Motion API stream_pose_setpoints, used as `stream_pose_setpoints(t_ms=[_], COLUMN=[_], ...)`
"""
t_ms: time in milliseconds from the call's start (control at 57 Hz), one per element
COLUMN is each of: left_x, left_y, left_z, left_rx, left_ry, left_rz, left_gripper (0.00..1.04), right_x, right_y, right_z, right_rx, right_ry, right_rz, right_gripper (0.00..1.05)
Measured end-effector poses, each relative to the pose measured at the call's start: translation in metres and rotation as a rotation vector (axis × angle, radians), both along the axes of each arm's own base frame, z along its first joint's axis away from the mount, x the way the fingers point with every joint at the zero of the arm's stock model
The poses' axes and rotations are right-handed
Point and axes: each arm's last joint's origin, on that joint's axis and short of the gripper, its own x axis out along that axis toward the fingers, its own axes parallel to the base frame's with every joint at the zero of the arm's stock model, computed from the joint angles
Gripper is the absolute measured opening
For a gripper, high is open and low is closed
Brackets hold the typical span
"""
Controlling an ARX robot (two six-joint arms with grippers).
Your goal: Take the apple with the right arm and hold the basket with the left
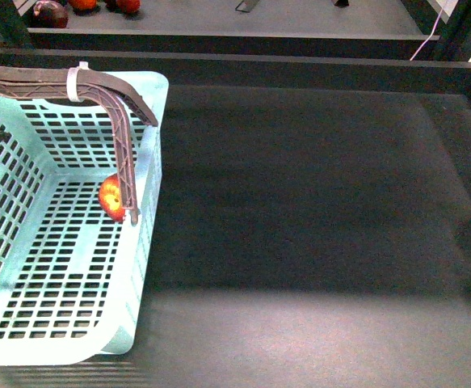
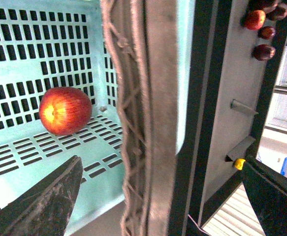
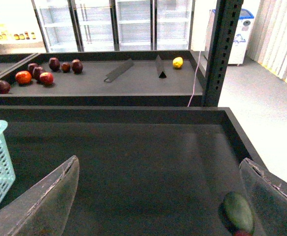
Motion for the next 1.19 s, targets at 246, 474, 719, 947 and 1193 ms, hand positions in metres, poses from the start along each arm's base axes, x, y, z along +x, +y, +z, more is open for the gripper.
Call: stream_pose_setpoints(t_ms=[246, 474, 719, 947, 1193], left_x=[-0.049, -0.078, -0.116, -0.139, -0.158], left_y=[-0.011, 0.005, 0.023, 0.032, 0.043], left_z=[0.045, 0.016, 0.005, -0.004, -0.011], left_rx=[0.014, 0.812, 1.372, 1.42, 1.426], left_ry=[-0.065, -0.534, -0.504, -0.492, -0.491], left_rz=[0.035, -0.426, -0.583, -0.593, -0.596], left_gripper=[0.98, 0.61, 0.14, 0.03, 0.03], right_x=[0.0, 0.0, 0.0, 0.0, 0.0], right_y=[0.0, 0.0, 0.0, 0.0, 0.0], right_z=[0.0, 0.0, 0.0, 0.0, 0.0], right_rx=[0.0, 0.0, 0.0, 0.0, 0.0], right_ry=[0.0, 0.0, 0.0, 0.0, 0.0], right_rz=[0.0, 0.0, 0.0, 0.0, 0.0], right_gripper=[0.96, 0.96, 0.96, 0.96, 0.96])
